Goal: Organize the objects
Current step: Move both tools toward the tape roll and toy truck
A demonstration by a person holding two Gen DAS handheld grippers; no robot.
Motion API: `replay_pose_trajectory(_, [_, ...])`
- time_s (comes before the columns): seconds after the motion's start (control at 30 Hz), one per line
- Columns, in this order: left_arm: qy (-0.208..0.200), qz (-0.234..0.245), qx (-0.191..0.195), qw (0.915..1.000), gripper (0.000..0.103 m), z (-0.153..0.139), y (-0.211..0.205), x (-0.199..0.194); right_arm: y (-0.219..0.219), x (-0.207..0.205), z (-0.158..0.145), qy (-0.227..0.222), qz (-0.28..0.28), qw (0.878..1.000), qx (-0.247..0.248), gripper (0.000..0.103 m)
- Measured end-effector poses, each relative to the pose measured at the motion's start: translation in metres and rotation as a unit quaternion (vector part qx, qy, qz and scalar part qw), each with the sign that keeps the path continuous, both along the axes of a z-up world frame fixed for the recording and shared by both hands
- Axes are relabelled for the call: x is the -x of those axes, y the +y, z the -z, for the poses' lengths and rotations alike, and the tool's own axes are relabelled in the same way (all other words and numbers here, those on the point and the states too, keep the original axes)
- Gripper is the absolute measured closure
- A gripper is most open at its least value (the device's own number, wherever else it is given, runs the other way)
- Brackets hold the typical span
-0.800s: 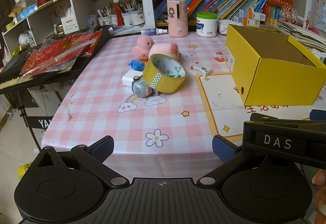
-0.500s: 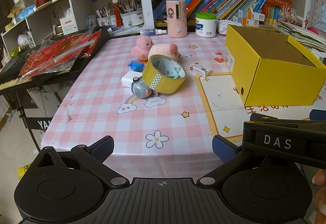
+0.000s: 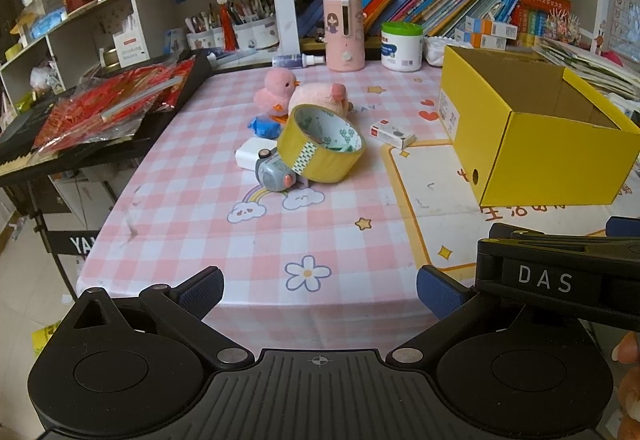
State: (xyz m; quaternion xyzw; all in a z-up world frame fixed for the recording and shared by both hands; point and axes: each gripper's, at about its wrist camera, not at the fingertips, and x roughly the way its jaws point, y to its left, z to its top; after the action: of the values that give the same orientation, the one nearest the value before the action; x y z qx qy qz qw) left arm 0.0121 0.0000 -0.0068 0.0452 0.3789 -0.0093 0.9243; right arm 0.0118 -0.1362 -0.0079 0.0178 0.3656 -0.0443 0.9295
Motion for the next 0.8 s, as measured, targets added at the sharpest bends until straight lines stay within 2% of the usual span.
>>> replay_pose_trajectory(0.5, [0.010,-0.007,0.001,0.9999,0.000,0.005,0.006,-0.019,0.005,-0.021,0.007,0.012,-0.013,1.000,-0.009,0.000])
replay_pose_trajectory(0.8, [0.012,-0.025,0.024,0.9993,0.000,0.004,0.017,-0.039,0.011,-0.042,0.004,-0.003,-0.042,0.999,-0.019,0.002])
